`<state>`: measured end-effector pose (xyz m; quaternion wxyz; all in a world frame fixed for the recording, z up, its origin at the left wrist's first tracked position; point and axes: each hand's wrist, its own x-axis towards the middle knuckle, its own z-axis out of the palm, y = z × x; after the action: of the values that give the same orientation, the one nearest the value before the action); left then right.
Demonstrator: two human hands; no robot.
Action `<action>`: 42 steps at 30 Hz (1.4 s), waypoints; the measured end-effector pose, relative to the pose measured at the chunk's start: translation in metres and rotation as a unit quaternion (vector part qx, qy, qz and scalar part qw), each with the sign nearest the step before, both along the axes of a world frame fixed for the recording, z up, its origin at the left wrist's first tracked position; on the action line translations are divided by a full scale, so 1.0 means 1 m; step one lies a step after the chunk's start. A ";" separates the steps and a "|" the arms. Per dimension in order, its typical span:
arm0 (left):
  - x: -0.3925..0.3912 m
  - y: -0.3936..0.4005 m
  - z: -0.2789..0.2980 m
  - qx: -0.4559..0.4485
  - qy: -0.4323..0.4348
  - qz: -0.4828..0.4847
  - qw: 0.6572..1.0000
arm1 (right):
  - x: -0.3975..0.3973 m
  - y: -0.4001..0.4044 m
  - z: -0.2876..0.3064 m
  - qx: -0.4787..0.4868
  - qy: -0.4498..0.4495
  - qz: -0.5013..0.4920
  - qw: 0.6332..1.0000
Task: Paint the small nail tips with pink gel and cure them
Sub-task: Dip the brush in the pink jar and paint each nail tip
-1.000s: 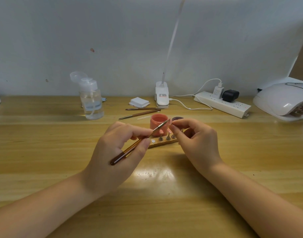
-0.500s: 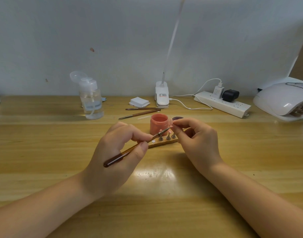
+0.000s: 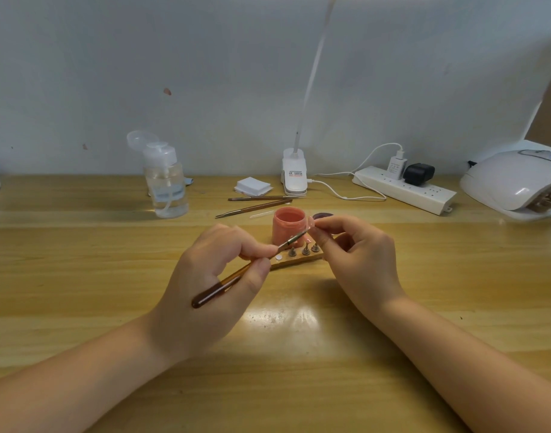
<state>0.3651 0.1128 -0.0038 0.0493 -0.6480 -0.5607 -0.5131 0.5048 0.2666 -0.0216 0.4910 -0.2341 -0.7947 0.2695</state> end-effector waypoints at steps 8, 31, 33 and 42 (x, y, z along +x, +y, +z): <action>0.001 -0.002 0.002 -0.029 -0.197 -0.043 0.979 | 0.000 0.000 0.000 -0.002 -0.003 0.016 1.000; -0.004 -0.001 0.002 0.031 -0.070 0.003 0.997 | 0.000 -0.004 0.003 -0.026 0.015 0.041 0.999; -0.004 0.000 0.001 0.058 0.038 -0.006 0.998 | 0.000 -0.005 0.003 -0.020 0.018 0.037 0.999; -0.006 0.002 -0.003 0.053 0.085 -0.021 0.995 | 0.001 -0.006 0.004 0.001 0.012 0.028 1.000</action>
<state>0.3593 0.1149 -0.0070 0.1204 -0.6977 -0.5126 -0.4858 0.5061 0.2611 -0.0173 0.4931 -0.2083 -0.7953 0.2847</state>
